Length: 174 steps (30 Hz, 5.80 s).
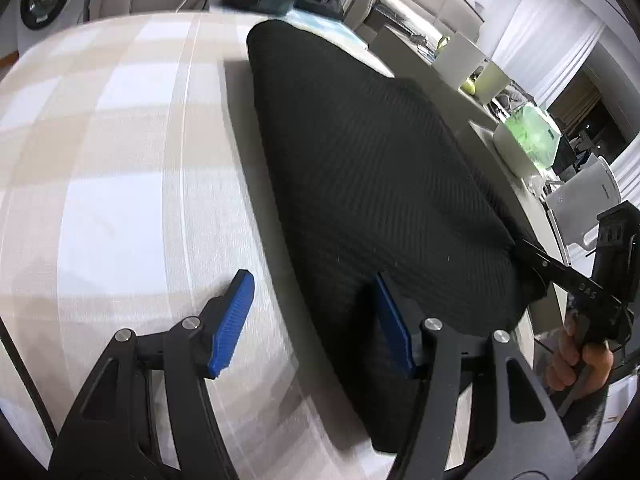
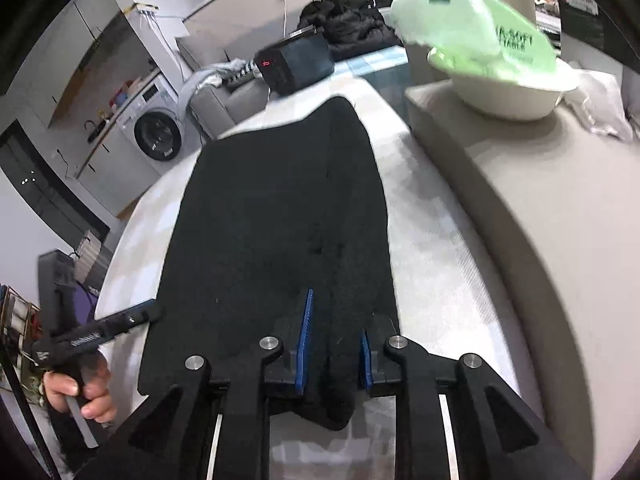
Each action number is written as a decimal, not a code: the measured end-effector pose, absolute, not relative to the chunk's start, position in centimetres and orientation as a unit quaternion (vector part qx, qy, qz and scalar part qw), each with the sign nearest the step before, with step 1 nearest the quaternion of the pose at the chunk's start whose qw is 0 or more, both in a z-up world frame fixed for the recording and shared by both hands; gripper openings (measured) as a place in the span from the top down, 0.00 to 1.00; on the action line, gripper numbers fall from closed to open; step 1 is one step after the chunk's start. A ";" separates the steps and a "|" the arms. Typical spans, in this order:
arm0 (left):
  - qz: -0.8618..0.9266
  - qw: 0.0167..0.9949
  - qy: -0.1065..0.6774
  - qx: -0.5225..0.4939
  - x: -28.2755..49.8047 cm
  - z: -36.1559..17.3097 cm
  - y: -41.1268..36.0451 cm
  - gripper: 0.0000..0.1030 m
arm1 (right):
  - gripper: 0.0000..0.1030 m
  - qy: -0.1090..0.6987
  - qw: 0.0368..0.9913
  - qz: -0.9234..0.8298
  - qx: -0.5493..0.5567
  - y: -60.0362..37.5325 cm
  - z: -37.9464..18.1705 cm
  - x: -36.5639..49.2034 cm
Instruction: Fold small clothes
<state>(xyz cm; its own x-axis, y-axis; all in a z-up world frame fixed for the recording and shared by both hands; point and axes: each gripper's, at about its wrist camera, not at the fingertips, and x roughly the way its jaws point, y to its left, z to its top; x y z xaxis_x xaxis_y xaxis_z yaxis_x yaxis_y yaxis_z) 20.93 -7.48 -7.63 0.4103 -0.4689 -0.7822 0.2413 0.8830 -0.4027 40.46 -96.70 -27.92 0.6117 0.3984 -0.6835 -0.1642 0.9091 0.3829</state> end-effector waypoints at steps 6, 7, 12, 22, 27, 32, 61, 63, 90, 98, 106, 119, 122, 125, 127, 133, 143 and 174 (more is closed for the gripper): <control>-0.213 0.829 0.503 -0.122 22.0 -7.8 -8.0 0.44 | 0.79 0.430 0.874 0.170 0.149 -97.6 -29.0 41.0; -0.213 0.829 0.502 -0.122 22.2 -7.8 -8.2 0.44 | 0.76 0.429 0.875 0.169 0.151 -97.3 -28.7 41.1; -0.209 0.833 0.493 -0.143 24.4 -8.1 -8.6 0.44 | 0.53 0.404 0.892 0.127 0.157 -99.0 -27.8 41.2; -0.197 0.844 0.479 -0.139 27.3 -8.2 -9.8 0.84 | 0.81 0.445 0.869 0.160 0.142 -96.7 -30.3 45.5; -0.193 0.849 0.474 -0.135 27.1 -8.0 -9.1 0.86 | 0.81 0.448 0.868 0.169 0.131 -95.2 -30.5 45.1; -0.173 0.856 0.469 -0.135 26.2 -7.8 -6.6 0.86 | 0.81 0.450 0.864 0.188 0.126 -93.1 -30.8 44.7; -0.153 0.872 0.442 -0.146 17.9 -4.5 0.5 0.44 | 0.74 0.460 0.815 0.297 0.189 -88.4 -29.9 38.1; -0.167 0.866 0.453 -0.131 17.4 -4.7 -1.1 0.42 | 0.74 0.467 0.811 0.295 0.191 -87.8 -30.2 38.5; -0.258 0.849 0.460 -0.028 13.2 -6.1 -11.1 0.26 | 0.80 0.450 0.829 0.293 0.158 -84.7 -29.6 40.6; -0.252 0.865 0.429 -0.067 13.8 -4.8 -9.2 0.26 | 0.95 0.387 0.846 0.334 0.153 -84.8 -27.2 40.2; -0.231 0.864 0.447 -0.020 14.5 -6.4 -10.2 0.25 | 0.82 0.463 0.822 0.281 0.175 -87.0 -31.1 42.0; -0.225 0.858 0.457 -0.067 18.0 -6.6 -12.3 0.22 | 0.60 0.454 0.822 0.256 0.230 -88.3 -30.7 47.4; -0.223 0.865 0.450 -0.009 17.9 -6.8 -14.2 0.20 | 0.63 0.465 0.809 0.265 0.243 -89.0 -31.7 47.7; -0.223 0.864 0.451 -0.005 18.0 -7.0 -14.4 0.19 | 0.80 0.451 0.829 0.265 0.196 -87.7 -30.7 47.4; -0.228 0.862 0.453 -0.012 18.3 -7.0 -14.3 0.19 | 0.93 0.432 0.841 0.280 0.169 -86.7 -29.3 46.9; -0.227 0.860 0.457 -0.003 18.6 -7.0 -14.9 0.17 | 0.94 0.414 0.863 0.278 0.083 -84.7 -27.8 46.3; -0.215 0.868 0.438 -0.092 19.0 -5.0 -9.4 0.17 | 0.76 0.424 0.850 0.265 0.168 -86.5 -28.1 48.3; -0.065 0.882 0.441 -0.157 20.2 -7.4 5.3 0.17 | 0.64 0.478 0.782 0.363 0.168 -85.6 -29.6 50.7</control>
